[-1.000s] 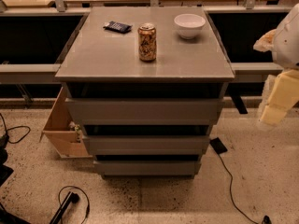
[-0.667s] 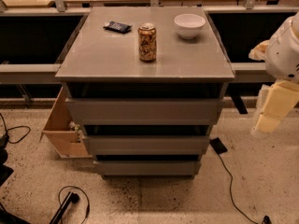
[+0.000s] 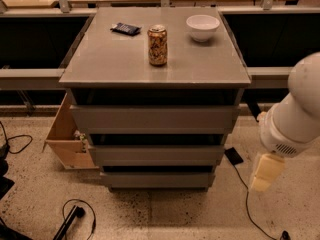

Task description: Open bottom drawer

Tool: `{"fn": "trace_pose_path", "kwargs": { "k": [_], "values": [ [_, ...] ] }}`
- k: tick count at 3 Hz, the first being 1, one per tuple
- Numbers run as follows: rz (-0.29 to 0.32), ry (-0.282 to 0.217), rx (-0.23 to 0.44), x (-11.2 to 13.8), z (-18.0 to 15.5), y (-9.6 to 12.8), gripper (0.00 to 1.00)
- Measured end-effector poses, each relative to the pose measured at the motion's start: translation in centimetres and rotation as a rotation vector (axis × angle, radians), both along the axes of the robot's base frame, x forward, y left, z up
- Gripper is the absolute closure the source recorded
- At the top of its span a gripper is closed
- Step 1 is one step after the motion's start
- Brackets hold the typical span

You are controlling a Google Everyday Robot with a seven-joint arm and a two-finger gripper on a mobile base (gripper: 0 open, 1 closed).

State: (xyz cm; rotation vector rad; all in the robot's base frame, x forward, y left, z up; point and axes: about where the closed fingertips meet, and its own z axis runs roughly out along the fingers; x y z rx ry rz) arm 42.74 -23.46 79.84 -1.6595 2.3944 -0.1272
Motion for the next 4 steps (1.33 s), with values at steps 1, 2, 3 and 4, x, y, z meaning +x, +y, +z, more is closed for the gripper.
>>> {"fn": "trace_pose_path", "kwargs": {
  "k": [1, 2, 3, 4],
  "values": [
    [-0.013, 0.054, -0.016, -0.2, -7.7, -1.0, 0.00],
    [-0.005, 0.087, -0.008, 0.1, -12.8, -0.7, 0.00],
    [0.007, 0.126, 0.026, 0.3, -16.5, 0.3, 0.00],
    [0.007, 0.126, 0.026, 0.3, -16.5, 0.3, 0.00]
  ]
}}
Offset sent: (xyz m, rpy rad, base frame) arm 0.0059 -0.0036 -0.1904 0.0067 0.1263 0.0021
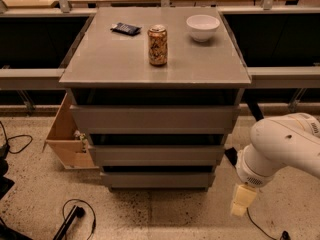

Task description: Open bottom drawer

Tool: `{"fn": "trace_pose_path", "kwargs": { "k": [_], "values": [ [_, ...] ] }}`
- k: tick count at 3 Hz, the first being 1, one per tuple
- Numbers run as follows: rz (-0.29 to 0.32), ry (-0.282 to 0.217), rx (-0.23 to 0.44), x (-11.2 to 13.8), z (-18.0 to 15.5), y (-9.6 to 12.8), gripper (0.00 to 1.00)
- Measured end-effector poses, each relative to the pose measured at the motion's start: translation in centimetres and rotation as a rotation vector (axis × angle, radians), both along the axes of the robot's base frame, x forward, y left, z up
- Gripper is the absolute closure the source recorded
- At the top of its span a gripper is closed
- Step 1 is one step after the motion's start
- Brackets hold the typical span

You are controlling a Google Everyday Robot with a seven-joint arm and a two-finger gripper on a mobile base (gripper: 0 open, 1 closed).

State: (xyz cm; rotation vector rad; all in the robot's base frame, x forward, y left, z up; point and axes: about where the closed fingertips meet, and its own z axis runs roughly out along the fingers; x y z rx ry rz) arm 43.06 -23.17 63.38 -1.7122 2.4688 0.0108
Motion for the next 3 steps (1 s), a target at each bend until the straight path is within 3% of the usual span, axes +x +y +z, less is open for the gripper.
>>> {"fn": "trace_pose_path", "kwargs": {
  "k": [1, 3],
  "values": [
    [-0.006, 0.005, 0.008, 0.1, -3.5, 0.1, 0.00],
    [0.051, 0.022, -0.058, 2.2, -15.6, 0.2, 0.00]
  ]
}}
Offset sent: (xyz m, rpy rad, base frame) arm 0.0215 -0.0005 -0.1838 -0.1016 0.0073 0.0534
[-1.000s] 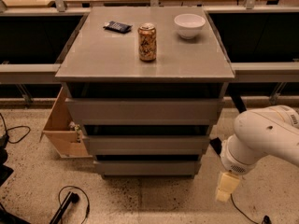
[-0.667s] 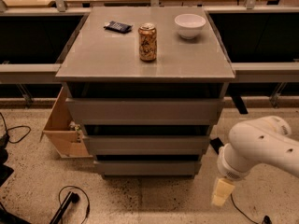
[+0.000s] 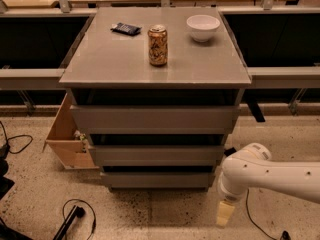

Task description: Open bottom drawer

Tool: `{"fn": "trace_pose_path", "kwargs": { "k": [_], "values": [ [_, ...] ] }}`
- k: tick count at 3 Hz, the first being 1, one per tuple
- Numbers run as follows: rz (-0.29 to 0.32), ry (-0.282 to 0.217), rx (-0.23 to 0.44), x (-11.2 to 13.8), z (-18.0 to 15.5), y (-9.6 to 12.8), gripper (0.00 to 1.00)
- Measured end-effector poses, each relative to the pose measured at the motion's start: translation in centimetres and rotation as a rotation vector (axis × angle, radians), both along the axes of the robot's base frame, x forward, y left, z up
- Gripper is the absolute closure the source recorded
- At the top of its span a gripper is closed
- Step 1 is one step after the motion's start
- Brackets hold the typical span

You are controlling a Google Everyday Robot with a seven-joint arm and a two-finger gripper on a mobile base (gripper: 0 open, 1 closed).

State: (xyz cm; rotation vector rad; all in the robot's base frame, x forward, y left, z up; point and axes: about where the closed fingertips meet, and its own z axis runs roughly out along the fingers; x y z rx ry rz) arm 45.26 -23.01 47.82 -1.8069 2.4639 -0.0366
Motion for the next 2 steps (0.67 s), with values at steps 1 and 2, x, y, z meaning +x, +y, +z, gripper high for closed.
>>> {"fn": "trace_pose_path", "kwargs": {
  "k": [1, 2],
  "values": [
    [0.032, 0.022, -0.010, 1.2, -4.1, 0.5, 0.00],
    [0.037, 0.064, 0.016, 1.2, -6.9, 1.4, 0.00]
  ]
}}
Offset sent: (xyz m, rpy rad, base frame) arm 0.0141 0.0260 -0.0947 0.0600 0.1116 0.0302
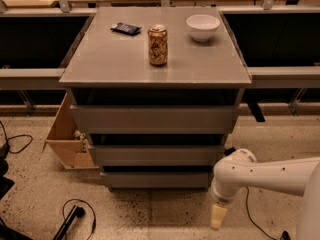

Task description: Open bottom drawer

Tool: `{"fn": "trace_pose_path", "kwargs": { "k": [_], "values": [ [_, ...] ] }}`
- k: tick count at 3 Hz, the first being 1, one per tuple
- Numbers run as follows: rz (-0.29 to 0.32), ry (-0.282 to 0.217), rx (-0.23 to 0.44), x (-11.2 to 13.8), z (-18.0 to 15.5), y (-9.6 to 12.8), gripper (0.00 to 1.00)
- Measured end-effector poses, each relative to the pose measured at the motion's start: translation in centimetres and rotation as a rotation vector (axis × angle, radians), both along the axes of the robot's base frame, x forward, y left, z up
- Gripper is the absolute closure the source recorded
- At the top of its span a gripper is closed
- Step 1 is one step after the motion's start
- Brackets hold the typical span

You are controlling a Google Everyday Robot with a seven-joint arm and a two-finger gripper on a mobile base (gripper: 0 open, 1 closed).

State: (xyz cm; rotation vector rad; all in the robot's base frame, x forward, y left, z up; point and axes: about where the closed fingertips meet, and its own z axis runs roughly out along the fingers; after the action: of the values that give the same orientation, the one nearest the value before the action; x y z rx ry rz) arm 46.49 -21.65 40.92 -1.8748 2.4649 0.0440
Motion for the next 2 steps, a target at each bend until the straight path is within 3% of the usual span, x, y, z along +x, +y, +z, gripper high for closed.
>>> {"fn": "trace_pose_path", "kwargs": {
  "k": [1, 2],
  "values": [
    [0.000, 0.000, 0.000, 0.0, 0.0, 0.0, 0.00],
    [0.026, 0.024, 0.051, 0.4, -2.8, 1.7, 0.00]
  ]
}}
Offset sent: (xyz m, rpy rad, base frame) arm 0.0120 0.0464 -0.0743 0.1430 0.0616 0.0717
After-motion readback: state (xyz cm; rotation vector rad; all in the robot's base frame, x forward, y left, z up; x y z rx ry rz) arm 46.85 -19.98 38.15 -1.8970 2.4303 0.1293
